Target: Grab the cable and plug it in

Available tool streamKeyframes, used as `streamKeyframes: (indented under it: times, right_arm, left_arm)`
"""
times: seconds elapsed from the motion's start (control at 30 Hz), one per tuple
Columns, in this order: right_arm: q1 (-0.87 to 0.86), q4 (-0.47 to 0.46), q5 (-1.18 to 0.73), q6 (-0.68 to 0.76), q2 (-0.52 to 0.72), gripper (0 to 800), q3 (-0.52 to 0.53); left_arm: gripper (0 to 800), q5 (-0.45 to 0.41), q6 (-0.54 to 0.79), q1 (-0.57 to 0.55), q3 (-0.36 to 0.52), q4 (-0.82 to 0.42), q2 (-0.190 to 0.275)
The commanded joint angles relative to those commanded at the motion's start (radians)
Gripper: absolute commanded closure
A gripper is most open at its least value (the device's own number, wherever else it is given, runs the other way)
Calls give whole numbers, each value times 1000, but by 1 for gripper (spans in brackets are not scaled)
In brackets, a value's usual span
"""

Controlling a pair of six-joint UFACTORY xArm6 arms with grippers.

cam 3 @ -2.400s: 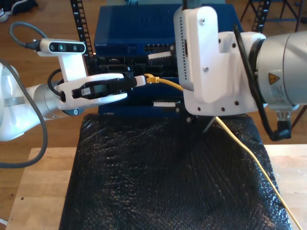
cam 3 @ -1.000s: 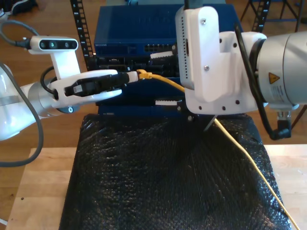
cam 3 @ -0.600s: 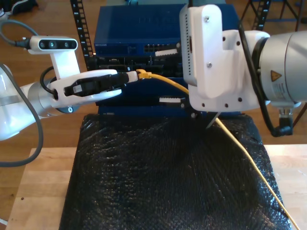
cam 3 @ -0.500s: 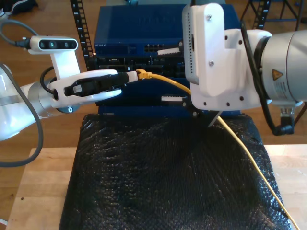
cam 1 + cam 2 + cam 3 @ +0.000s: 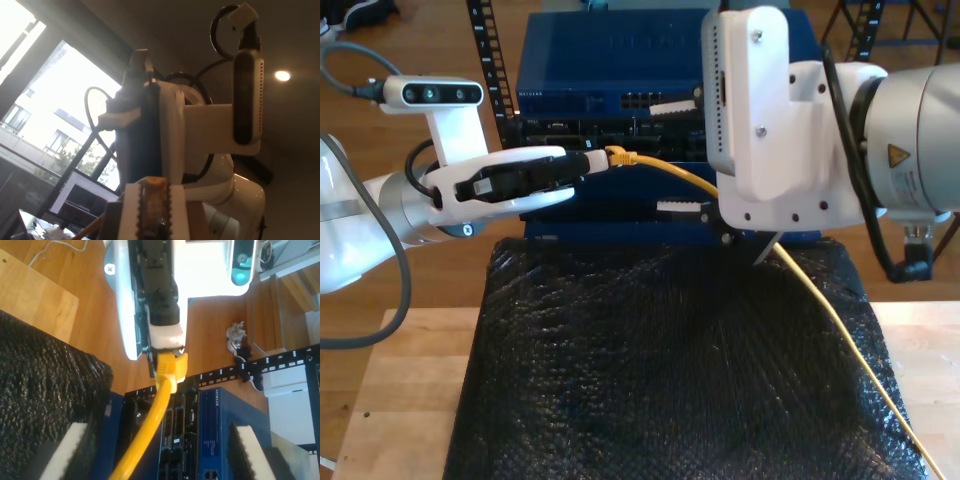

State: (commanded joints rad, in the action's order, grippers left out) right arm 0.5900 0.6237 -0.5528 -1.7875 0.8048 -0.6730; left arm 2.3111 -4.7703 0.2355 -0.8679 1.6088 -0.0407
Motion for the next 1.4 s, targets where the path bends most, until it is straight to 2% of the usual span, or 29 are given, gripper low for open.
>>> streamKeyframes:
  times: [0.77,1.3,1.4]
  right_arm:
    - [9,0,-2,2,6,174,-3]
    - [46,0,-2,3,9,202,-3]
    - [46,0,-2,3,9,236,-3]
  left_arm:
    - [789,-12,0,-17,5,-3,-3]
    - [787,-11,0,-18,3,-3,-6]
    - [787,-11,0,-18,3,-3,-6]
